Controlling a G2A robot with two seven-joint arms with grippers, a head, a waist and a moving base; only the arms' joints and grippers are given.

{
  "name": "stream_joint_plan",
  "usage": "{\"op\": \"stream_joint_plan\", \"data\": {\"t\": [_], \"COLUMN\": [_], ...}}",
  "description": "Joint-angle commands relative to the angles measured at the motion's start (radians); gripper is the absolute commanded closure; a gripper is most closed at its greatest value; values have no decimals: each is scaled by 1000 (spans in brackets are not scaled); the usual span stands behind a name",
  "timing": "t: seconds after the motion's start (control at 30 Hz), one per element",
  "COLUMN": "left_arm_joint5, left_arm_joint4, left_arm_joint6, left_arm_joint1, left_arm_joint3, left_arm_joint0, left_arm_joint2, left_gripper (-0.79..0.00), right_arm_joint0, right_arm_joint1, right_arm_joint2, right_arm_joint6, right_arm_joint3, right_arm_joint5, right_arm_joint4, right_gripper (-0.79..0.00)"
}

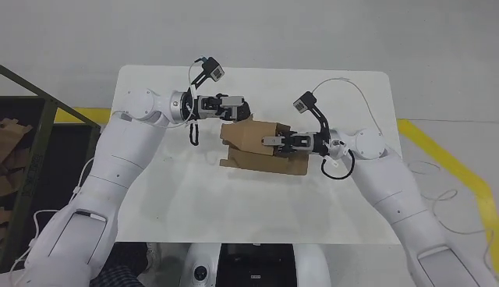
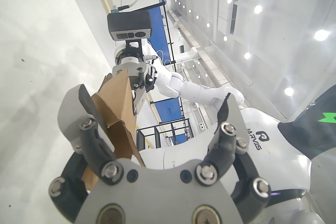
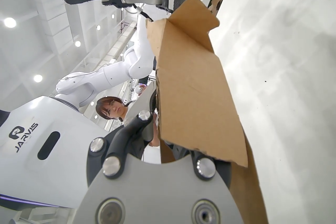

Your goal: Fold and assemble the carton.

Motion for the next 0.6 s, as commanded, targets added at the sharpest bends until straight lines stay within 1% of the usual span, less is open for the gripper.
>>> {"op": "stream_joint_plan", "data": {"t": [0.0,0.2,0.4,0.57], "left_arm_joint5": [0,-9,-1,9], "left_arm_joint4": [0,-3,-4,-2], "left_arm_joint6": [-1,-4,-6,-6], "left_arm_joint1": [0,4,13,14], "left_arm_joint3": [1,3,-35,-59], "left_arm_joint0": [-1,11,44,62], "left_arm_joint2": [1,-17,-38,-36], "left_gripper": [-785,-785,-785,-785], "right_arm_joint0": [2,8,10,13], "right_arm_joint1": [-1,2,6,6], "right_arm_joint2": [2,29,47,57], "right_arm_joint6": [-2,-25,-49,-92], "right_arm_joint3": [4,27,30,37], "right_arm_joint5": [-1,-10,-13,-11], "right_arm_joint4": [4,13,-8,-31], "right_gripper": [0,0,0,0]}}
